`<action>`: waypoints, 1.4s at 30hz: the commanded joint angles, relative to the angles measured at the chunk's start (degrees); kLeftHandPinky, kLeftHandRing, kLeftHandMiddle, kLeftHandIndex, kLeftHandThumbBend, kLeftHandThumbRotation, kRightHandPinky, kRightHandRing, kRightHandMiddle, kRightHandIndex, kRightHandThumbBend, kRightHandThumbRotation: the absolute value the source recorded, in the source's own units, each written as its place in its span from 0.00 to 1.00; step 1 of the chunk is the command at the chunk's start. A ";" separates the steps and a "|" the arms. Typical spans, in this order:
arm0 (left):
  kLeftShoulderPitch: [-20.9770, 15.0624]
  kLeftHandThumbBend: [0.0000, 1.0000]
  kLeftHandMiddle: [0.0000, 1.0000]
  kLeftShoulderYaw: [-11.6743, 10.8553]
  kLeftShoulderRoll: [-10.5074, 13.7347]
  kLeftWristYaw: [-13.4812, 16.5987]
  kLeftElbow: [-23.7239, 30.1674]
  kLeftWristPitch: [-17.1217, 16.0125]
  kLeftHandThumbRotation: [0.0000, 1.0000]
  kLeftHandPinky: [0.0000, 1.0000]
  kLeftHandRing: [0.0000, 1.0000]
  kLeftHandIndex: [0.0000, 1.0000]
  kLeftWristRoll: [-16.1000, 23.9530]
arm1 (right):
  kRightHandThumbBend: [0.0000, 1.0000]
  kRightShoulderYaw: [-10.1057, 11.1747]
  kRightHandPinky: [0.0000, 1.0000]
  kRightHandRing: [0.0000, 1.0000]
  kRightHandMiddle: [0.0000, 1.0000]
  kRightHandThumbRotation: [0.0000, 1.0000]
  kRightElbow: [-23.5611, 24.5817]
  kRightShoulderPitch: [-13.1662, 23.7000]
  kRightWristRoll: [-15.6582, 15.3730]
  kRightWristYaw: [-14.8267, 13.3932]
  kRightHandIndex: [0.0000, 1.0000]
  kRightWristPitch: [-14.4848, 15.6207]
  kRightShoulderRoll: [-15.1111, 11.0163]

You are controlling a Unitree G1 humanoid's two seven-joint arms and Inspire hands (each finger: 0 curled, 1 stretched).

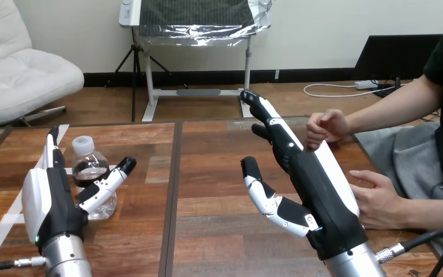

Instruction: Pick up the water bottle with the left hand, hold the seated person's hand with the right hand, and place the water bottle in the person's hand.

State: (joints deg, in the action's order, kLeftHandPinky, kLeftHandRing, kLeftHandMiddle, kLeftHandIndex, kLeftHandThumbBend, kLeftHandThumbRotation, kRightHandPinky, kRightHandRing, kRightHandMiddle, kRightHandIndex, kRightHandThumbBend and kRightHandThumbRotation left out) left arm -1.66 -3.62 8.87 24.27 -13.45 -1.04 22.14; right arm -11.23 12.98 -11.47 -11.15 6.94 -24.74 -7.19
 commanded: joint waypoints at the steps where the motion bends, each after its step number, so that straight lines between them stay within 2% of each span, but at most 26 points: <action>1: -5.51 0.97 0.94 -0.58 2.10 0.87 -1.91 0.49 0.50 0.84 0.91 0.95 0.92 | 0.00 0.46 0.95 0.99 1.00 0.00 -0.77 3.80 0.80 0.31 0.95 -0.20 -0.14; 12: -7.92 0.95 0.92 0.01 3.76 0.32 -5.49 1.01 0.50 0.81 0.88 0.92 0.96 | 0.00 0.75 0.96 0.98 0.99 0.00 -1.04 4.14 0.81 0.61 0.93 -0.52 -0.26; 19: -9.56 0.95 0.90 0.24 4.58 0.19 -8.02 -0.14 0.49 0.79 0.87 0.90 0.47 | 0.00 0.81 0.97 0.97 0.99 0.00 -0.72 3.97 0.61 0.63 0.93 -0.24 -0.23; 25: -11.37 0.94 0.89 0.39 4.77 0.16 -9.72 0.22 0.46 0.77 0.85 0.88 0.12 | 0.00 0.88 0.97 0.97 0.98 0.00 -0.20 3.76 0.62 0.82 0.92 0.51 -0.30; 42: -14.62 0.92 0.86 0.47 5.09 0.66 -13.98 -0.07 0.43 0.75 0.83 0.86 -0.28 | 0.00 0.97 0.97 0.97 0.98 0.00 -0.49 3.84 0.58 0.92 0.92 -0.18 -0.40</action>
State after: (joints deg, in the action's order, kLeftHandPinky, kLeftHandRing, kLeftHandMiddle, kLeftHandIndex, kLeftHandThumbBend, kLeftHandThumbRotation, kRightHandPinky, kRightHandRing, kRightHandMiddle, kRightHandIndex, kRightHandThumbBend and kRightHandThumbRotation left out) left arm -10.92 -3.30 12.46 24.46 -26.02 0.22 21.85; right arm -10.95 12.08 -11.13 -11.15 7.88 -24.39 -7.31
